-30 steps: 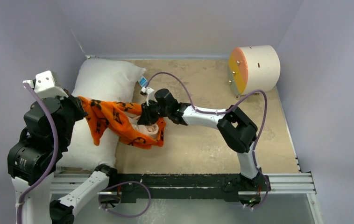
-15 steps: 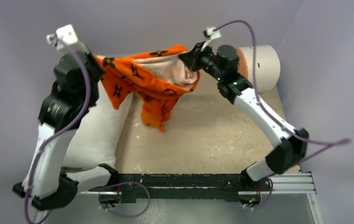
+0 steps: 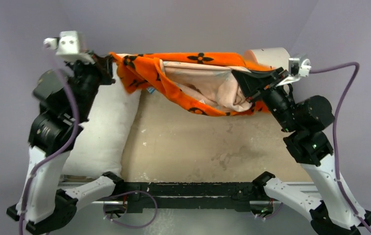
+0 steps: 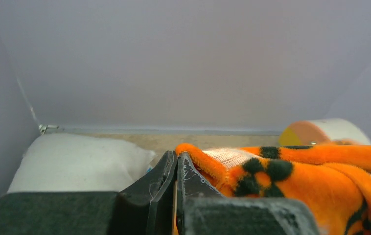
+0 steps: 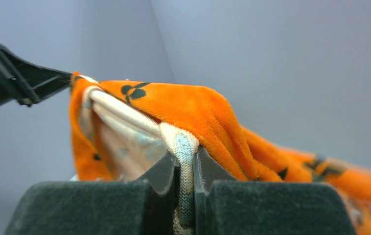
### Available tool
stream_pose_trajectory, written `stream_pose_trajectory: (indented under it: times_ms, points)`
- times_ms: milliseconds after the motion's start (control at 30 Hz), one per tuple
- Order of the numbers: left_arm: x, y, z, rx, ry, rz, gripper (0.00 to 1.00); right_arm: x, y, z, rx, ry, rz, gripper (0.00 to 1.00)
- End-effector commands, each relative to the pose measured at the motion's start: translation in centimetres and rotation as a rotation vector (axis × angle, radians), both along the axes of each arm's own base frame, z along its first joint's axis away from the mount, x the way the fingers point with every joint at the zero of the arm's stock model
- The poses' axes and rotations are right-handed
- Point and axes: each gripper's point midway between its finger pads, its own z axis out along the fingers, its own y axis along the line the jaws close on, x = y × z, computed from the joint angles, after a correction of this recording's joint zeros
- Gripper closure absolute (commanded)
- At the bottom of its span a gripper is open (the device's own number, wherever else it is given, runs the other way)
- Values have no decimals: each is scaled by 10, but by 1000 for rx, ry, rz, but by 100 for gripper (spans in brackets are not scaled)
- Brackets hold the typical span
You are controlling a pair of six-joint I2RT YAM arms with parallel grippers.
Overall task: Remove the pillowcase from the pillow
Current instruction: Fold the pillowcase at the center of the board.
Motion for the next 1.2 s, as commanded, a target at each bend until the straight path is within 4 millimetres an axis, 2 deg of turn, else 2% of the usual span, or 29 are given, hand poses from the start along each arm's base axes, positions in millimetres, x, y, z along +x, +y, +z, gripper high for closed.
stream_pose_trajectory:
  times_ms: [0, 33, 167, 267, 300, 367, 467, 667, 833, 900, 967, 1100, 1167]
  points:
    - [-27, 12, 22, -18, -97, -23, 100, -7, -11, 5, -21, -19, -32, 99]
    - [-23, 15, 11, -9, -61, 3, 100, -2, -5, -5, -51, 9, -21, 94]
    - [-3, 12, -47, 49, 114, 52, 100, 26, 18, -64, -135, 134, 8, 35]
    - [9, -1, -92, 86, 227, 28, 100, 34, 29, -93, -140, 187, 31, 7]
    - [12, -6, -104, 94, 255, 11, 100, 38, 29, -97, -148, 185, 20, 3]
    - [17, -15, -123, 99, 299, -16, 100, 50, 32, -100, -169, 172, -2, 1]
    - [26, -28, -137, 92, 336, -58, 100, 67, 45, -117, -231, 186, 10, 1]
    - [40, -49, -146, 61, 353, -115, 99, 74, 84, -165, -292, 207, 179, 1]
    - [57, -57, -168, 42, 406, -91, 100, 82, 110, -213, -323, 274, 272, 1]
    - [64, -52, -178, 49, 430, -51, 100, 81, 118, -229, -321, 296, 291, 1]
    - [72, -38, -186, 48, 454, 11, 100, 79, 128, -242, -331, 308, 295, 1]
    - [88, -9, -194, -38, 481, 100, 100, 64, 168, -271, -387, 335, 335, 1]
    - [92, -2, -191, -61, 468, 136, 100, 52, 191, -279, -388, 345, 400, 1]
